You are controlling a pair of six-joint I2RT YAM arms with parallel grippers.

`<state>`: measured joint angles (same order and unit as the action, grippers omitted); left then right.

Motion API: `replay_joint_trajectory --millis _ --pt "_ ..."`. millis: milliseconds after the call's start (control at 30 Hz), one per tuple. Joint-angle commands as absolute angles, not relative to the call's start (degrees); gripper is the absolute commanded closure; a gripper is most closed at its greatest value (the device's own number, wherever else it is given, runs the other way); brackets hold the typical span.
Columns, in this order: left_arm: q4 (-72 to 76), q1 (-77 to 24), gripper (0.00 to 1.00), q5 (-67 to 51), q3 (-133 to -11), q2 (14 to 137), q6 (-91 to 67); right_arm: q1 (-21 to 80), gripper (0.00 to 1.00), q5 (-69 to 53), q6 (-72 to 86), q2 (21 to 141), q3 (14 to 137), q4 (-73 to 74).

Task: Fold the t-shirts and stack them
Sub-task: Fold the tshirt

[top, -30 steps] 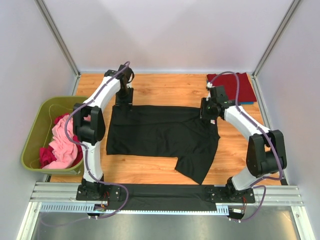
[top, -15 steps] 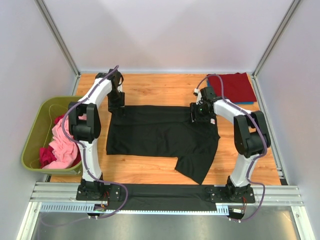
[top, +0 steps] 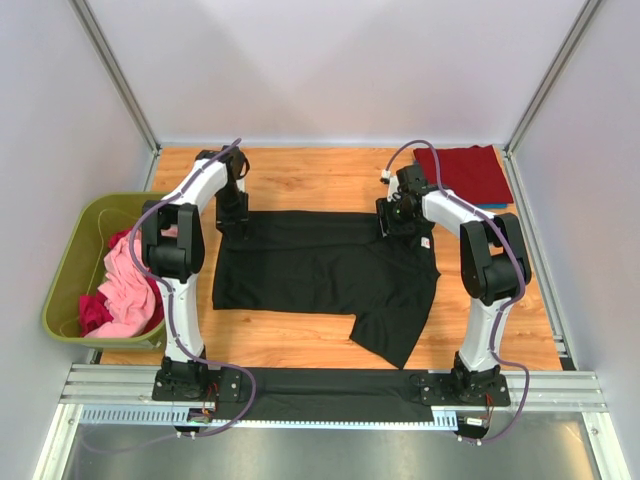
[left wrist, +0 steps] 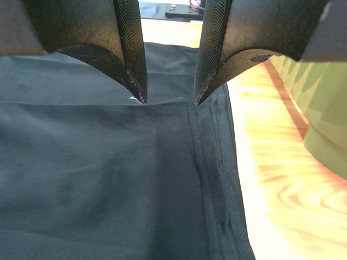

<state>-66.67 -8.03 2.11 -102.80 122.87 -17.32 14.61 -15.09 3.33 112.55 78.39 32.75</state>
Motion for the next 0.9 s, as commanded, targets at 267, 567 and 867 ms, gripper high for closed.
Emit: replay_joint_trajectory --millis 267,567,867 --pt "-63.9 -7.47 0.52 6.33 -98.52 119.97 -20.3 15.03 0.56 -18.81 1.58 113.2 79.19 31.55" --pt "-63.02 -7.47 0.53 7.82 -99.32 122.43 -20.65 15.03 0.82 -19.16 1.58 111.37 79.81 33.04" --pt "-62.93 -7.38 0.57 7.99 -99.14 123.58 -21.18 15.38 1.0 -19.07 2.2 108.55 78.93 34.72"
